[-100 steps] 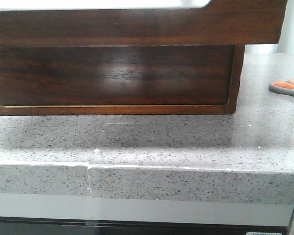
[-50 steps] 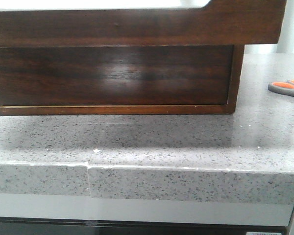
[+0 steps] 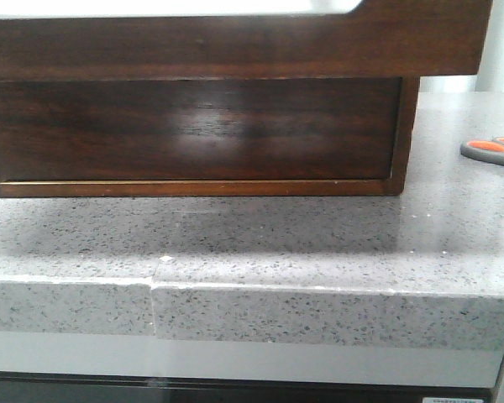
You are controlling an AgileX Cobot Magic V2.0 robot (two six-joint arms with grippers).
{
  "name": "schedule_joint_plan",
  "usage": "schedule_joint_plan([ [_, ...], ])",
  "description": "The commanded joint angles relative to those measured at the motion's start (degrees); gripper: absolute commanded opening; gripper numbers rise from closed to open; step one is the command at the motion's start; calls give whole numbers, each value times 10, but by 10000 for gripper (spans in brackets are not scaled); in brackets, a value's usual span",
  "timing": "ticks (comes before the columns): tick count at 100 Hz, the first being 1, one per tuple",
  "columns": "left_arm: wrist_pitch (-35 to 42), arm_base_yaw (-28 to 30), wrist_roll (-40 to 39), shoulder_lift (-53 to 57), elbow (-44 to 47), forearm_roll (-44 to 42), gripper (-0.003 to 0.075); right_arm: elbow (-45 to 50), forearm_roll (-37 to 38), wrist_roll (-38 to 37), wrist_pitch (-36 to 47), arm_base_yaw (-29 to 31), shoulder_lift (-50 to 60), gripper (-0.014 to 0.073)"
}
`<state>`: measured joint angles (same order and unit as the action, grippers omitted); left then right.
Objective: Put scissors in drawer with both arms
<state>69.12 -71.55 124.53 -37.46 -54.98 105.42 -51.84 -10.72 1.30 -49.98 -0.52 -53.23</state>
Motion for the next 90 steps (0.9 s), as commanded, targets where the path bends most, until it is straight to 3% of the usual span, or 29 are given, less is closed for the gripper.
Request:
schedule_joint_plan([
  [1,-13,-15,1,-2,-18,6,-19,-50,10,-2,13,-1,-44,395],
  [35,4,-16,1,-2,-18,6,-19,-156,58,-16,-4,1,-226,395],
  [90,4,-16,1,-2,-18,6,-19,-164,132,-45,19,2,-357,395],
])
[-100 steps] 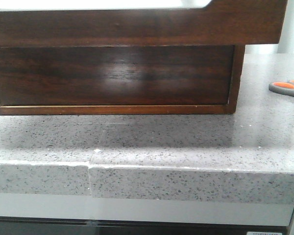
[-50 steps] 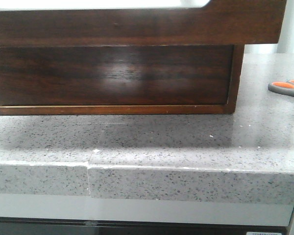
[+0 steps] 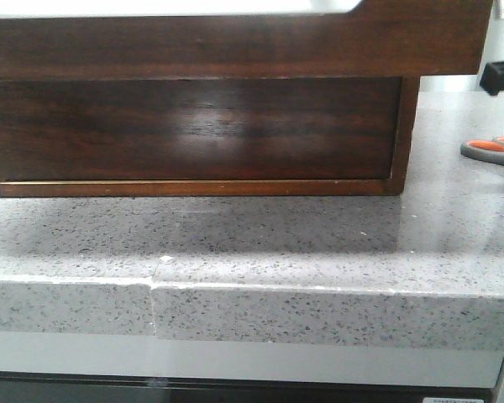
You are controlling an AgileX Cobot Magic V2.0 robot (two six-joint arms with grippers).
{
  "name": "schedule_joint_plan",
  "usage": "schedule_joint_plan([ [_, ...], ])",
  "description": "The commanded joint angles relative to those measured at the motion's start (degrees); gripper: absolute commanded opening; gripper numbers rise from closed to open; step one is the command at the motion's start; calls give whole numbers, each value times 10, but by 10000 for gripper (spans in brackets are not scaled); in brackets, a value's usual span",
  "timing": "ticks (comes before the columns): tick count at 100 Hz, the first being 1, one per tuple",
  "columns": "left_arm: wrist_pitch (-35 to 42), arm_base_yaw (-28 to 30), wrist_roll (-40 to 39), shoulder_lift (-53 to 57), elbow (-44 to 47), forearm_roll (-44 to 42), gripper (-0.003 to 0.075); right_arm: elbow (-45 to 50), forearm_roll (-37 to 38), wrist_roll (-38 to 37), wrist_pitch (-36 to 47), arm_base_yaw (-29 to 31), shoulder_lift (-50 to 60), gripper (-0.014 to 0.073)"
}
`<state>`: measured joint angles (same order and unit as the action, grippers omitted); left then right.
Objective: Put scissors in drawer with both arms
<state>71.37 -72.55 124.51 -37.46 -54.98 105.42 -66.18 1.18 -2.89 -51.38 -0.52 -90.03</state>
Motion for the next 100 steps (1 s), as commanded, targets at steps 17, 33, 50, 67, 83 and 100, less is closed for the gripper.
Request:
schedule_joint_plan([
  [17,-20,-6,1,-2,-18,6,-19,-20,19,-13,77,3,-8,395],
  [33,-20,-6,0,-2,-18,6,-19,-20,21,-43,91,18,-31,395],
  [50,-28,-6,0,-2,-18,6,-19,-20,24,-43,94,26,-49,395],
  [67,-28,-6,0,-2,-18,6,-19,-20,24,-43,75,26,-61,379],
  [83,-28,-6,0,-2,-18,6,-19,-19,24,-43,52,26,-66,190],
  [100,-28,-6,0,-2,-18,6,-19,-19,24,-43,37,26,-66,-25],
])
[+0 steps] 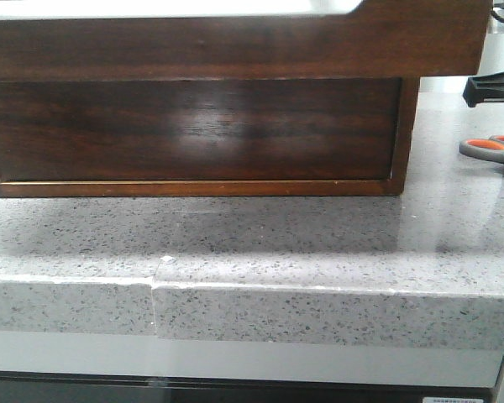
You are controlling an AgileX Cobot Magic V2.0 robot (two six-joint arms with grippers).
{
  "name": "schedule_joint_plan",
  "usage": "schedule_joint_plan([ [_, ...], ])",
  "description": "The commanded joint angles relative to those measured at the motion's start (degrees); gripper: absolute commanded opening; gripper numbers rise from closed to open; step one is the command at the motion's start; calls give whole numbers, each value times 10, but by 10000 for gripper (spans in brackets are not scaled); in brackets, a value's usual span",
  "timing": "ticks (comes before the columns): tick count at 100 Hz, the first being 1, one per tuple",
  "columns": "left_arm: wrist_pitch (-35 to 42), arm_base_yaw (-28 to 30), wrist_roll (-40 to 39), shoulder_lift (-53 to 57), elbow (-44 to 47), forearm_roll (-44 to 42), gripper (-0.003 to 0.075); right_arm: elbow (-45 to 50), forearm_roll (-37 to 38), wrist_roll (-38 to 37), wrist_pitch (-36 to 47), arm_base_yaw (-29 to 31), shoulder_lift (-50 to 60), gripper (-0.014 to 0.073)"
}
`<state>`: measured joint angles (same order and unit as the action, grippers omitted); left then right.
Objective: Put scissors in drawer with both arms
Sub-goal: 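Grasp the grey-and-orange scissors by the blades with the right gripper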
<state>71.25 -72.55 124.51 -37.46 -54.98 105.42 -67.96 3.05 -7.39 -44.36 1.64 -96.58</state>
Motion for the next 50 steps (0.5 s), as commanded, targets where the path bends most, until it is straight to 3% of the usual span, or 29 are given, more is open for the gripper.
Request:
schedule_joint_plan([
  [1,-27,-6,0,-2,-18,6,-19,-1,6,2,-34,4,0,-33],
  [5,-27,-6,-1,-2,-18,6,-19,-1,6,2,-34,4,1,-74],
  [50,-53,-6,-1,-2,-18,6,-19,-33,7,28,-49,4,129,-73],
])
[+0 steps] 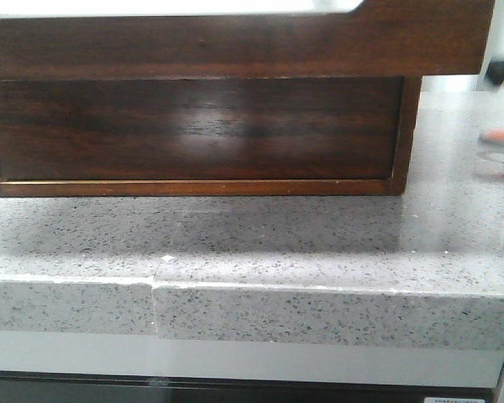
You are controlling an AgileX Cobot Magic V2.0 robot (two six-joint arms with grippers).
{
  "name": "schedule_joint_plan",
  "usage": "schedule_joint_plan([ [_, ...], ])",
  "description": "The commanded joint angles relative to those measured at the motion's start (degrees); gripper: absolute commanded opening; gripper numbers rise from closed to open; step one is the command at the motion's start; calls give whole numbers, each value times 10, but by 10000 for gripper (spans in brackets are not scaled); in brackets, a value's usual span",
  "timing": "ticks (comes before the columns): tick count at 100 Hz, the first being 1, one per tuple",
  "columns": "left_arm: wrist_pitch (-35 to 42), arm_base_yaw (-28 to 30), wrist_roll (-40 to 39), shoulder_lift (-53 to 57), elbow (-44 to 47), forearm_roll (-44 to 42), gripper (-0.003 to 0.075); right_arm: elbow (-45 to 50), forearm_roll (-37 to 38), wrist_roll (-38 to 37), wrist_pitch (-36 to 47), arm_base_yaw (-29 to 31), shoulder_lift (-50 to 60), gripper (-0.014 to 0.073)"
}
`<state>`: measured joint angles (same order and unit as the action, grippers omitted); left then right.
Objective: Put scissors in drawer with both arms
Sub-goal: 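Grasp the grey-and-orange scissors by the blades with the right gripper, then carry the scissors over the open drawer with the right gripper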
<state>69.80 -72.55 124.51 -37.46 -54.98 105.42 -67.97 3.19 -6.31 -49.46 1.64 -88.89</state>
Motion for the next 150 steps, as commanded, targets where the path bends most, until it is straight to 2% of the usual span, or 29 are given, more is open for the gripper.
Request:
schedule_joint_plan([
  [1,-40,-6,-1,-2,-18,6,-19,-35,6,18,0,4,54,-73],
  [32,-61,-6,-1,-2,-18,6,-19,-141,2,40,-90,-2,143,-73],
  [54,-70,-6,-1,-2,-18,6,-19,-240,-39,84,-141,-45,186,-73],
  [75,-85,-6,-1,-2,-18,6,-19,-335,-42,122,-175,-121,191,-73],
  [101,-89,-6,-1,-2,-18,6,-19,-408,-42,144,-176,-229,191,-73],
  [115,-89,-6,-1,-2,-18,6,-19,-420,-42,162,-163,-285,191,-73],
  [150,-98,-6,-1,-2,-18,6,-19,-422,-72,291,-112,-414,184,-73],
])
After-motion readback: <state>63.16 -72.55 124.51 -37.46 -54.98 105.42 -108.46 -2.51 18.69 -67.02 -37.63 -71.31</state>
